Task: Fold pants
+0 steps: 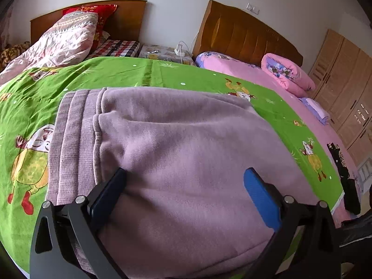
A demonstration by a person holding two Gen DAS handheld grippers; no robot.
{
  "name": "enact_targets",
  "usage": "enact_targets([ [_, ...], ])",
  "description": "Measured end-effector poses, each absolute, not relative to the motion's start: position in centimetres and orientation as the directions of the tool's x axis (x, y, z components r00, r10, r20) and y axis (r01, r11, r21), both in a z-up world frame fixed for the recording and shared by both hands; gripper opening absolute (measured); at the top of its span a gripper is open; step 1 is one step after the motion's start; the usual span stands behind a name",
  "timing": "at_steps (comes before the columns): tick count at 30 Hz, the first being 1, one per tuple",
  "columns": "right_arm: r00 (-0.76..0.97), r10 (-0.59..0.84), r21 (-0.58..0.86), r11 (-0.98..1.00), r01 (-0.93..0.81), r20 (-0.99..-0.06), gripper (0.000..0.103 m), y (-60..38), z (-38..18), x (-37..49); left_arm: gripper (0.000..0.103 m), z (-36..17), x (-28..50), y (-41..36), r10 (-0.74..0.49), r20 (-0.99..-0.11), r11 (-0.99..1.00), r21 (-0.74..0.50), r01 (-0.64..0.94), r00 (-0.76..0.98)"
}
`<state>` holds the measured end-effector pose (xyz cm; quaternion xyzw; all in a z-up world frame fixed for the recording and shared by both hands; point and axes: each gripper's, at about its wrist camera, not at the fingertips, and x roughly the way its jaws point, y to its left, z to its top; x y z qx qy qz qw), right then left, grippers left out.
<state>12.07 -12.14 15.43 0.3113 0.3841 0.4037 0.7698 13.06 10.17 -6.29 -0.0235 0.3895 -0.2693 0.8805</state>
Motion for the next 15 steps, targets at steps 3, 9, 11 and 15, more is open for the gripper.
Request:
enact_targets([
  [3, 0.376, 0.847, 0.792, 0.505, -0.344, -0.377, 0.099, -12.3, 14.6, 12.0, 0.101, -5.9, 13.2, 10.7, -0.509, -0.668, 0.849, -0.286, 0.445, 0.543],
  [9, 0.589, 0.707, 0.747, 0.618, -0.246, -0.391, 0.099, -18.0, 7.8, 14.9, 0.101, -2.8, 13.5, 13.5, -0.621, -0.579, 0.783, -0.490, 0.383, 0.529],
  [11, 0.640, 0.525, 0.572, 0.805, -0.157, -0.562, 0.099, -18.6, 2.8, 18.2, 0.101, -2.2, 14.1, 14.3, -0.685, -0.507, 0.719, -0.584, 0.376, 0.523],
  [15, 0.420, 0.598, 0.606, 0.785, -0.132, -0.683, 0.099, -16.6, -6.4, 23.2, 0.101, -4.3, 16.2, 14.1, -0.626, -0.597, 0.772, -0.564, 0.292, 0.503],
])
